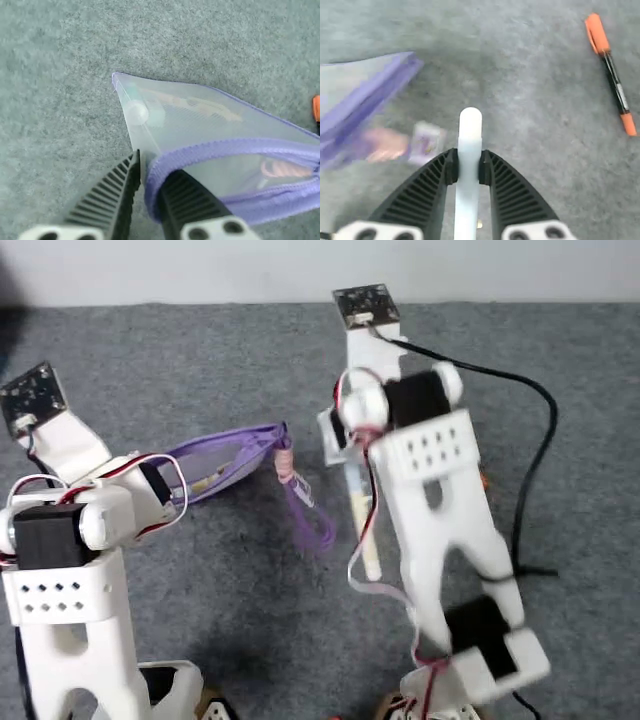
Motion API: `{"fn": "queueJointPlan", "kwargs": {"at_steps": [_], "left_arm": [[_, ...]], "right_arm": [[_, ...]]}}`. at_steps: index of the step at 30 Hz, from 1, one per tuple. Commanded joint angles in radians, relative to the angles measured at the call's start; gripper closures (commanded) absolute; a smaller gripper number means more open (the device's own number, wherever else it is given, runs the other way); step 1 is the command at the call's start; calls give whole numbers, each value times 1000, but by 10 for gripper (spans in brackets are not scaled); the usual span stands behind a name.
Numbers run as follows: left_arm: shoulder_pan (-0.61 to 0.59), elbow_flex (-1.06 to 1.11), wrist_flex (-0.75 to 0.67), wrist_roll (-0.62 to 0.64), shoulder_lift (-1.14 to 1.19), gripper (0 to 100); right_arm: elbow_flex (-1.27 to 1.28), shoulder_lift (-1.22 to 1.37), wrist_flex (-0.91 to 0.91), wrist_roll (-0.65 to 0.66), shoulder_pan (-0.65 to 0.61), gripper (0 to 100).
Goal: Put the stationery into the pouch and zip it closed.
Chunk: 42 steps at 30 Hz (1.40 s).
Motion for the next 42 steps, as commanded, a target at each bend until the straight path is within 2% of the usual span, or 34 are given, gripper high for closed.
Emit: {"fn": "queueJointPlan", "kwargs": {"at_steps": [1,11,17,26,31,38,42], "left_arm": [[6,-59,-12,32,0,987],[6,-59,-46,32,0,987],[6,-58,-46,32,0,987],[6,-58,-41,34,-5,987],[6,-58,-46,34,-2,987],[6,-58,-46,34,-2,987],[6,-58,-48,34,0,987]], "right_arm": [[3,-165,38,-69,-88,991],[5,-386,-97,-276,-298,991],[54,-450,-274,-278,-326,991],[144,-449,-676,-273,-354,991],[244,-470,-872,-187,-354,991],[387,-573,-1038,-75,-348,991],[540,-613,-1237,-3,-351,991]]}}
